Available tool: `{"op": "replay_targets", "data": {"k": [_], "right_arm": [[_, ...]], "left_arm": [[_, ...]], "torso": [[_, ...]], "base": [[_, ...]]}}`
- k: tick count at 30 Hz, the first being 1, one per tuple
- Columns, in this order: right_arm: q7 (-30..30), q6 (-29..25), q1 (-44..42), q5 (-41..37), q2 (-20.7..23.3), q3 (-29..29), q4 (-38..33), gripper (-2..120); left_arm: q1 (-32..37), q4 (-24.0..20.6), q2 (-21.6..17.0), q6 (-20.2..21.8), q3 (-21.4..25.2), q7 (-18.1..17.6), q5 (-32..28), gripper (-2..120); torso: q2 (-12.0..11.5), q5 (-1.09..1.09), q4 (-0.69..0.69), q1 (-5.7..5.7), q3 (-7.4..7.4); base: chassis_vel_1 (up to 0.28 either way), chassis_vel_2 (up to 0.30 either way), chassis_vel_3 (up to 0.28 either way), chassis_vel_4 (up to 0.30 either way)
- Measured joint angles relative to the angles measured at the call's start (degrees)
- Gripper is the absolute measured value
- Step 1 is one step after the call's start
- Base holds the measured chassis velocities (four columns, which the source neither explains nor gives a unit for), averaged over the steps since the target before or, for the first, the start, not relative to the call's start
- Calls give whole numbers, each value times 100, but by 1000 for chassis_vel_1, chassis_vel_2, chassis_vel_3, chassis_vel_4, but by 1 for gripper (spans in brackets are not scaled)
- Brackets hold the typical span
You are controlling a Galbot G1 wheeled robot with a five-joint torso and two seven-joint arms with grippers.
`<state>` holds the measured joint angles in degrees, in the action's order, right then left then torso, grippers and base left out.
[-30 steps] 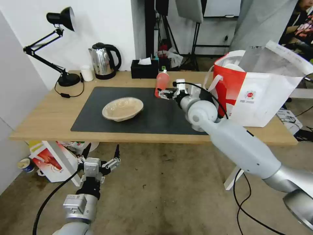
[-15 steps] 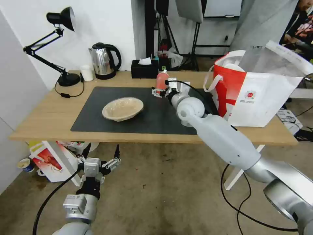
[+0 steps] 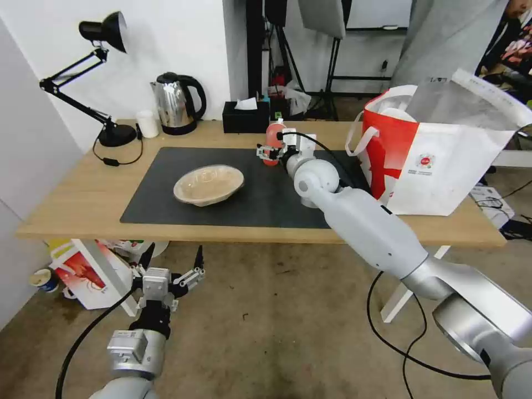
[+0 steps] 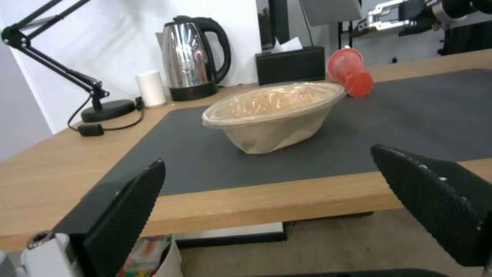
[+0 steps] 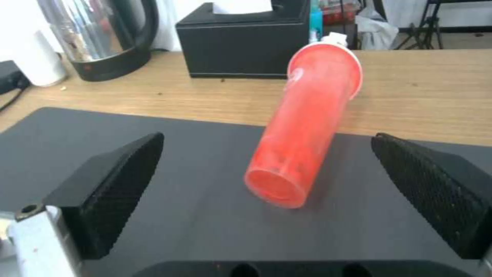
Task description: Pick up the trash from the table and place it into the takeout bag.
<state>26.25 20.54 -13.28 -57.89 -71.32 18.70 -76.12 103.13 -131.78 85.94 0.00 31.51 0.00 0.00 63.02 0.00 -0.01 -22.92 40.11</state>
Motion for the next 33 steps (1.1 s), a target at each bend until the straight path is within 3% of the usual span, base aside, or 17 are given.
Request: {"op": "replay_targets", "data": {"k": [33], "right_arm": [[66, 15, 185, 394, -758, -72, 1182, 100]], "left_arm": [[0, 0, 0, 0, 0, 0, 0, 100]], "torso": [[0, 0, 1, 0, 0]], "base": [[0, 0, 0, 0]]}}
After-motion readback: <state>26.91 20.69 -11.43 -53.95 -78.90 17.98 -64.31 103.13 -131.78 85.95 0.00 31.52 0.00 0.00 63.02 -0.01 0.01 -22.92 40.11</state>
